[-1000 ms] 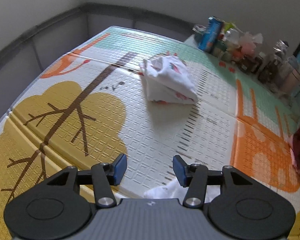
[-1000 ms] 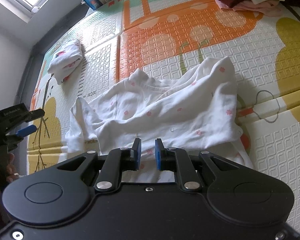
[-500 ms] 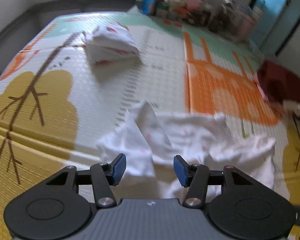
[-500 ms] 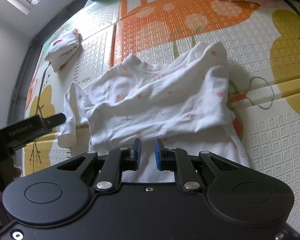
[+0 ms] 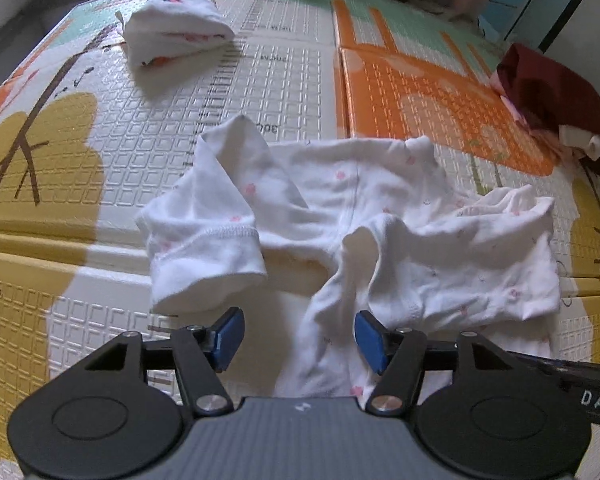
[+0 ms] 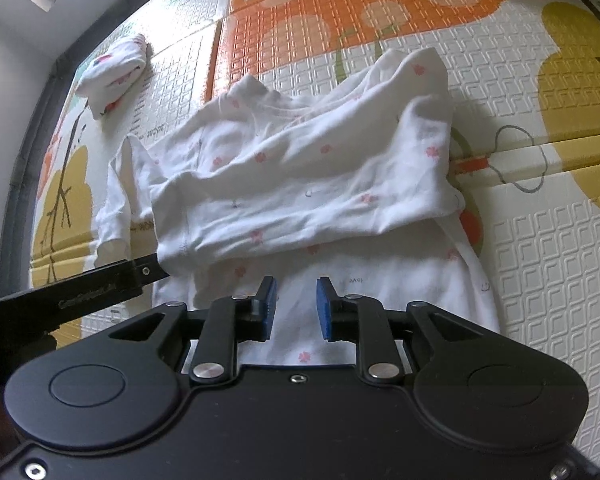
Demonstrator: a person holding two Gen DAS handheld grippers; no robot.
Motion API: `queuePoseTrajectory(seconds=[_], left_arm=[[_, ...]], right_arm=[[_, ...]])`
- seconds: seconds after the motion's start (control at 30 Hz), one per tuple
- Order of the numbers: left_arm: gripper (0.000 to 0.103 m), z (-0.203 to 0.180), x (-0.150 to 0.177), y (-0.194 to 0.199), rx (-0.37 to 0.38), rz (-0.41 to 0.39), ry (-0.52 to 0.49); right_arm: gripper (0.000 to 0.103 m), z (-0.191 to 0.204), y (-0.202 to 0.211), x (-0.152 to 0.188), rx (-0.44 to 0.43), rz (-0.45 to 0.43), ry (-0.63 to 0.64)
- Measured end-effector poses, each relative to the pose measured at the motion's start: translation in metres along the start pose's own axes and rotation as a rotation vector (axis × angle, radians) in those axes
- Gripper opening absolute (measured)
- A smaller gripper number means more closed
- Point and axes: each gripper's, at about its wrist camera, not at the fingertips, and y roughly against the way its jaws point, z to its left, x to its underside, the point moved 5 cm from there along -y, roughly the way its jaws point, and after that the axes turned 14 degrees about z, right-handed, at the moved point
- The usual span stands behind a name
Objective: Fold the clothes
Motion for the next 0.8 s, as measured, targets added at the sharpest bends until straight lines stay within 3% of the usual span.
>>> queuePoseTrajectory(seconds=[0.1,0.33,0.8], left_arm=[[0.054,0.003,0.001,-0.004,0.01,0.002,0.015],[0.021,0.001,0.003,-0.003,0.027,0.015,0.005],[0.009,-0.003,0.012,-0.004,0.069,0.052,0.009]], right_arm=[[0.02,-0.001,-0.004,0.002,0.007,0.008,0.001],[0.02,-0.002,-0.008,0.007,0.024,0.021,0.01],[0.004,-0.003,-0.015,0.019,0.085,0.05,0.057]])
